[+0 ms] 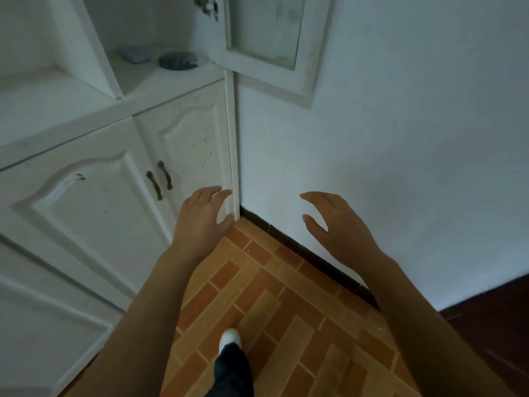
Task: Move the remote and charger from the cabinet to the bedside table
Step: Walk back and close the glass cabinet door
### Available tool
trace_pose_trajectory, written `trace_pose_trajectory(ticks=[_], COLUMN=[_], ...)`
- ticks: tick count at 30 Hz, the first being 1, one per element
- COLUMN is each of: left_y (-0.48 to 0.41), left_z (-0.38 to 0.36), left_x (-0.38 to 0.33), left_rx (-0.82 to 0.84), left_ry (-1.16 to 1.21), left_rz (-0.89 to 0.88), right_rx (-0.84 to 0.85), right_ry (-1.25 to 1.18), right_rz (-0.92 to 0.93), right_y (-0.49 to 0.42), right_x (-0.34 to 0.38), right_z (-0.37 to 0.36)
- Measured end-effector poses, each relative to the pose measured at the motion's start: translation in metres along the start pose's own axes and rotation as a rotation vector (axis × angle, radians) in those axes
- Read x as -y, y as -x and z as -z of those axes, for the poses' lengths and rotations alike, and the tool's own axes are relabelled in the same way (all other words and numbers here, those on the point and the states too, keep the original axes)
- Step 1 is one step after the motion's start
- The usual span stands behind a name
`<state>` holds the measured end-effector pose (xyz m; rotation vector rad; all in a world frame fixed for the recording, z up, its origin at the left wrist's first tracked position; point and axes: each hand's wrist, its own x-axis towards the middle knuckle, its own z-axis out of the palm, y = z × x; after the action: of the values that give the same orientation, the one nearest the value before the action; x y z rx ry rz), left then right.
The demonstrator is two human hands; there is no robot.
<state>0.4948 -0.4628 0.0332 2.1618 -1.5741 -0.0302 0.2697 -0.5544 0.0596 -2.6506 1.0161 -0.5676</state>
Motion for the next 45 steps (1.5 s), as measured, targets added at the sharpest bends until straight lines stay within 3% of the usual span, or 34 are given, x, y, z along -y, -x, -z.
trace_pose_trajectory(ticks=[9,18,38,45], left_y=[-0.133,-0.191,-0.311,-0.343], left_z=[0.007,0.012,0.094,0.082], left_x=[0.059,0.081,0.023,0.005], left_rx=[0.0,-0.028,-0.384,-0.398], left_ry=[0.039,-0.039,-0.061,-0.071], left_rz=[-0.094,-0.135,-0.229,-0.262], right_rx=[-0.039,-0.098,-0.45,-0.48], right_ry=[0.006,0.008,-0.034,-0.073], right_rz=[-0.044,0.007,0.155,0.147], right_y=[-0.136,-0.201,-0.293,-0.326], right_x=[0.003,0.002,-0.03,-0.061], right_z=[-0.023,-0.031,0.083,0.111])
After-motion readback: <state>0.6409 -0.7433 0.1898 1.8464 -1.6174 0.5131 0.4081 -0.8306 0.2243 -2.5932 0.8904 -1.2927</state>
